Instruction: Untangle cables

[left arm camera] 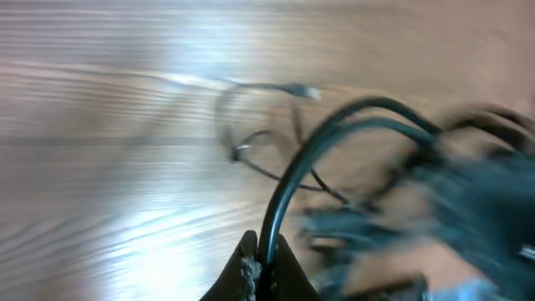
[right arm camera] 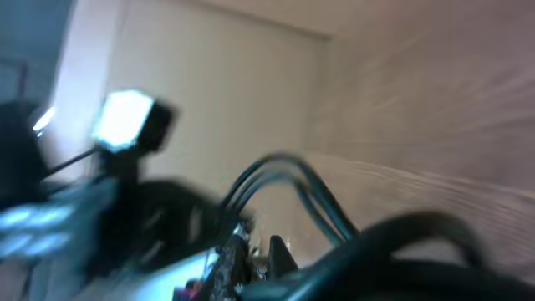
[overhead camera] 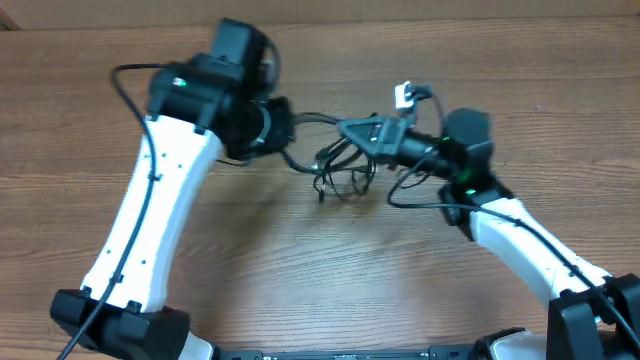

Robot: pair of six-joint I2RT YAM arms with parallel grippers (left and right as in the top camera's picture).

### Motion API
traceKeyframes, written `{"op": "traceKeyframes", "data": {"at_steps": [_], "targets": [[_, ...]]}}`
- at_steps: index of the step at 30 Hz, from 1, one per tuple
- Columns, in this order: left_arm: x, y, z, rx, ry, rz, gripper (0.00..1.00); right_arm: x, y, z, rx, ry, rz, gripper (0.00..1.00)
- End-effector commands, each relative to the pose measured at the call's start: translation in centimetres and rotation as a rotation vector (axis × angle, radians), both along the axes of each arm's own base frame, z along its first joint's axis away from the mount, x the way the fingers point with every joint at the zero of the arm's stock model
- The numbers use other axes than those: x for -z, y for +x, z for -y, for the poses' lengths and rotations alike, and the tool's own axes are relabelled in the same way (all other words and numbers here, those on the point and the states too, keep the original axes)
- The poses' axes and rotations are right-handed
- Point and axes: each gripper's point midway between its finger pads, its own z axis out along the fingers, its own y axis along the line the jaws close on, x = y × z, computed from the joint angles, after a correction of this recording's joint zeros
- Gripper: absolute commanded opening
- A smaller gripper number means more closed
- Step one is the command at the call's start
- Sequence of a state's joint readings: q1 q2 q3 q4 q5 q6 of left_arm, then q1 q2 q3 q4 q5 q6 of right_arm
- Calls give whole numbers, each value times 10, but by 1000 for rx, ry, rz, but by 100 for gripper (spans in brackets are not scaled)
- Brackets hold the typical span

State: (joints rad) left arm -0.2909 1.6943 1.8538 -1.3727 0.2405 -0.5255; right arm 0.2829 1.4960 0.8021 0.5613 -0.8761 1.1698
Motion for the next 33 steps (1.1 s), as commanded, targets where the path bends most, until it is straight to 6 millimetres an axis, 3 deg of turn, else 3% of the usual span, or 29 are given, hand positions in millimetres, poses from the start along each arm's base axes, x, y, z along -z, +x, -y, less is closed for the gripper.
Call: {"op": "traceKeyframes", "data": {"at_steps": [1, 4, 9, 12, 16, 21, 22, 24, 28, 33], "targets": [[2, 14, -35, -118, 80, 24, 4, -20, -30, 11, -215, 32, 93, 4], [1, 11, -13, 5, 11, 36, 4, -35, -20, 20, -156, 57, 156, 4], [20, -16, 40, 290, -7, 30, 4, -67, 13, 44, 70, 140, 223, 4], [41, -38, 66, 412, 14, 2, 4, -72, 33, 61, 201, 190, 169, 6], [64, -61, 83, 541, 37, -27, 5, -65, 57, 89, 349, 197, 120, 13], [62, -68, 89, 639, 38, 10, 4, -22, 77, 120, 476, 130, -58, 64], [60, -66, 88, 642, 37, 25, 4, -11, 78, 123, 486, 103, -91, 82], [52, -58, 83, 620, 29, 61, 4, 10, 77, 126, 494, 49, -153, 96], [29, -32, 67, 534, 7, 177, 4, 41, 63, 117, 432, -31, -253, 100], [1, 4, 33, 353, -24, 294, 4, 53, 44, 102, 289, -135, -166, 100]]}}
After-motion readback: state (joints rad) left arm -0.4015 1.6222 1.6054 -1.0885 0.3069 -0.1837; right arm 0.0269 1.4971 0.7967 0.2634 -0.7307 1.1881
